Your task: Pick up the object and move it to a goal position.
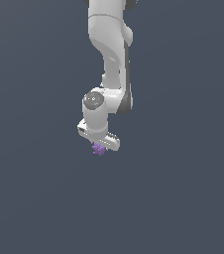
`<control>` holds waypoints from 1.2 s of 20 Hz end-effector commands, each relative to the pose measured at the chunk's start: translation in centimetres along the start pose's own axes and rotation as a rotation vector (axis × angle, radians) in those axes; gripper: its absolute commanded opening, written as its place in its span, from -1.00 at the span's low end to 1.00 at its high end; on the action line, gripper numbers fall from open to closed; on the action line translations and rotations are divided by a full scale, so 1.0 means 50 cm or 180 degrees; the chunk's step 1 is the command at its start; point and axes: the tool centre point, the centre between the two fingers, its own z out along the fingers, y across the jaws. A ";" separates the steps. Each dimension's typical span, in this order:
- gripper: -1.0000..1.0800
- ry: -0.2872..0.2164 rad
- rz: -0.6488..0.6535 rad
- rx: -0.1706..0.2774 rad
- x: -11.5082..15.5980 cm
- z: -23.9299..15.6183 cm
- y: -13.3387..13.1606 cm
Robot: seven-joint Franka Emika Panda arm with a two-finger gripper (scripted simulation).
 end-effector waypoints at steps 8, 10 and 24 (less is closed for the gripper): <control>-1.00 0.0001 0.0000 0.0000 -0.002 0.000 -0.001; -1.00 0.0001 0.0000 0.0000 -0.007 -0.001 -0.005; -1.00 0.0001 0.0000 0.0000 -0.166 -0.016 -0.106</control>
